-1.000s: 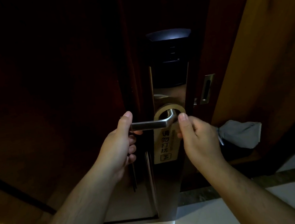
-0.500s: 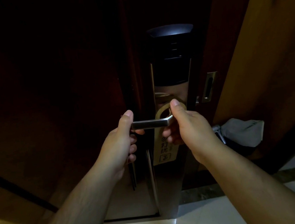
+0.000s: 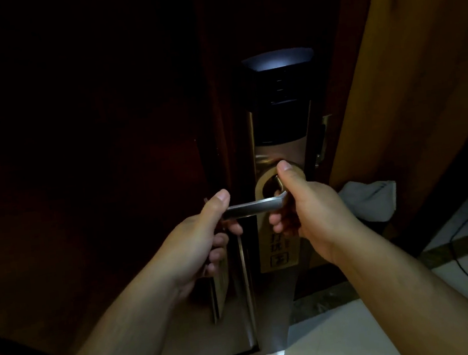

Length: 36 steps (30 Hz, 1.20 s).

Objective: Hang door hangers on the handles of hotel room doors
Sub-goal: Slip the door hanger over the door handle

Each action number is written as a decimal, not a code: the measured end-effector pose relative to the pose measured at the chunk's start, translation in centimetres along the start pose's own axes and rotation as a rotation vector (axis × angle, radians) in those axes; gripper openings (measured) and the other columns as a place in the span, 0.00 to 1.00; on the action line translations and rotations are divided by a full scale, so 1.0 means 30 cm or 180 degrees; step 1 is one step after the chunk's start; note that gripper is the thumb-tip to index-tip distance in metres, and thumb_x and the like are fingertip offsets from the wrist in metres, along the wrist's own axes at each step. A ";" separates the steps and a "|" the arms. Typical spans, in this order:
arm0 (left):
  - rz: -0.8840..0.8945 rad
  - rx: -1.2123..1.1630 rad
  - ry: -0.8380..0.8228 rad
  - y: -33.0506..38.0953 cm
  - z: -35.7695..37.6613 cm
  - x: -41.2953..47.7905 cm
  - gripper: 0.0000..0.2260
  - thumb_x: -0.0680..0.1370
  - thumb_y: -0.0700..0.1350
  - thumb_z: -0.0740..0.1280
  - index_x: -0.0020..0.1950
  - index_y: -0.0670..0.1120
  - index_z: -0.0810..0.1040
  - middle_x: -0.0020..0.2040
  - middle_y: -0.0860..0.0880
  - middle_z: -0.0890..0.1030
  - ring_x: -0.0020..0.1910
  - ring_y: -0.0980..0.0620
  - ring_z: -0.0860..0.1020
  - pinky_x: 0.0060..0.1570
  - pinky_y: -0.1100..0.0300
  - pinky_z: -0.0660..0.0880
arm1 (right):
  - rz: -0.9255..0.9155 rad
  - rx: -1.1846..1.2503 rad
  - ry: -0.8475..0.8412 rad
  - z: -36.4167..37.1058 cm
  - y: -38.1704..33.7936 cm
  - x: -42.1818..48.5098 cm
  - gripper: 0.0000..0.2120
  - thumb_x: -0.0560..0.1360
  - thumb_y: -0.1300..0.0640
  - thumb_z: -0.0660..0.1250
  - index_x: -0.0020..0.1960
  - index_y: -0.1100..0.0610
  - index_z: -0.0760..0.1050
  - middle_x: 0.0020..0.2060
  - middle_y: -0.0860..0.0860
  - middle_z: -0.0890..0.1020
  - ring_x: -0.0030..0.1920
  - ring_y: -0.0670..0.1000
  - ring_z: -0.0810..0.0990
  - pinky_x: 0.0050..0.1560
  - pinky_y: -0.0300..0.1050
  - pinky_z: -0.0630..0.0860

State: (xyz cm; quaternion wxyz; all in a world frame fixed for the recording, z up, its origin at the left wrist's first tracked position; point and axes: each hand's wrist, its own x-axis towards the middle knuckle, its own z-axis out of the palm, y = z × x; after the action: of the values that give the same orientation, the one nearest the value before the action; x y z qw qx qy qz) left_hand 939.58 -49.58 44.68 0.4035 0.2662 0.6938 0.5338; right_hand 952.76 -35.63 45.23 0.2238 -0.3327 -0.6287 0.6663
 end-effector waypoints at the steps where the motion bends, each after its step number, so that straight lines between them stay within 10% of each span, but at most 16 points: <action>1: 0.0036 0.0074 -0.0100 0.002 -0.011 0.006 0.29 0.72 0.71 0.59 0.47 0.46 0.83 0.32 0.52 0.69 0.28 0.55 0.67 0.29 0.60 0.65 | 0.0010 0.0119 0.0022 0.005 0.004 -0.002 0.25 0.77 0.36 0.58 0.45 0.57 0.78 0.31 0.52 0.82 0.34 0.50 0.80 0.43 0.47 0.77; 36: 0.0277 0.0582 -0.1774 -0.040 -0.133 -0.189 0.25 0.77 0.67 0.57 0.42 0.47 0.79 0.29 0.54 0.68 0.27 0.56 0.66 0.28 0.60 0.64 | 0.0007 0.0242 0.2054 0.262 0.088 -0.436 0.17 0.80 0.40 0.59 0.41 0.51 0.74 0.28 0.48 0.73 0.34 0.51 0.75 0.44 0.50 0.77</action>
State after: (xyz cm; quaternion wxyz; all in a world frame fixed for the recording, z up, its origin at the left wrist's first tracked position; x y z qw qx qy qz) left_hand 939.31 -56.56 45.52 0.5295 0.4673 0.5894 0.3922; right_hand 956.24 -50.71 44.66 0.4231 -0.5188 -0.4996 0.5497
